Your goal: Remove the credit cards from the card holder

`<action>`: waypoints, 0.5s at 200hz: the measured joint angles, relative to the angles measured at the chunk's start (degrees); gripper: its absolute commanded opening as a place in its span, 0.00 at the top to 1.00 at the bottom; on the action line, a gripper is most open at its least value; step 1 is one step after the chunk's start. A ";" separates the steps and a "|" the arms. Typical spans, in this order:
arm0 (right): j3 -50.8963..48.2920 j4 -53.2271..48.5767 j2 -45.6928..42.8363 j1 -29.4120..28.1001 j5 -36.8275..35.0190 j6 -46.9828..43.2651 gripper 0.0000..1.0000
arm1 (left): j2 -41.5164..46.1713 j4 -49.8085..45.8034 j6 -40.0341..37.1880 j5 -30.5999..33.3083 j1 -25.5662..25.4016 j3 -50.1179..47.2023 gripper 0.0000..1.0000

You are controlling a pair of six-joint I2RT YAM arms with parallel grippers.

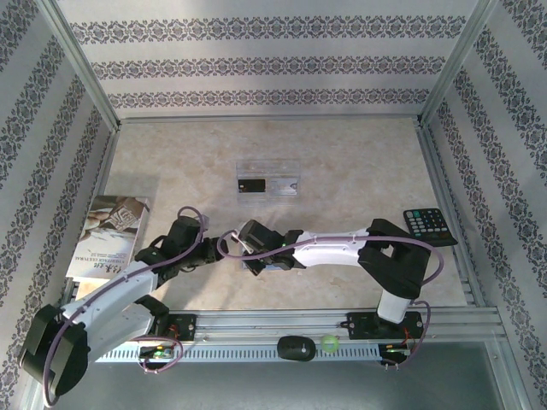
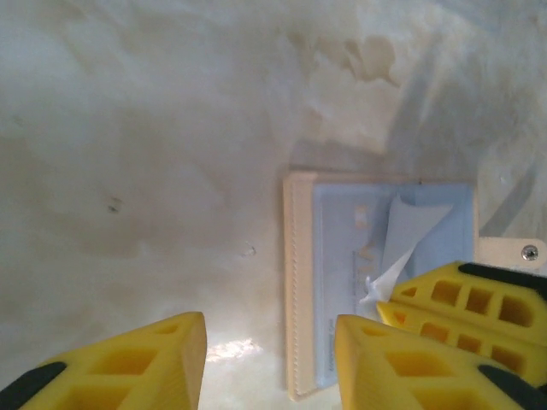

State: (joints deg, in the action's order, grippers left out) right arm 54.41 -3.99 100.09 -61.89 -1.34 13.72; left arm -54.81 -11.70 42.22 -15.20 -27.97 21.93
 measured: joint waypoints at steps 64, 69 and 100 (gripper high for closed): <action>-3.96 7.45 -1.36 1.05 2.25 3.15 1.00 | -9.55 9.42 1.38 -2.60 -4.33 0.07 0.78; -4.02 7.63 -1.36 1.05 2.29 3.21 1.00 | -10.29 9.77 1.49 -2.71 -4.48 0.07 0.79; -4.35 8.59 -1.40 1.03 2.47 3.98 1.00 | -14.67 11.96 2.19 -2.95 -4.83 0.04 0.82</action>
State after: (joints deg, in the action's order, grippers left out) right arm 50.06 4.60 98.70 -60.86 1.13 17.69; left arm -69.47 0.25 44.40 -18.15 -32.80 21.98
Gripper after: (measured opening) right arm 0.050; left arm 0.187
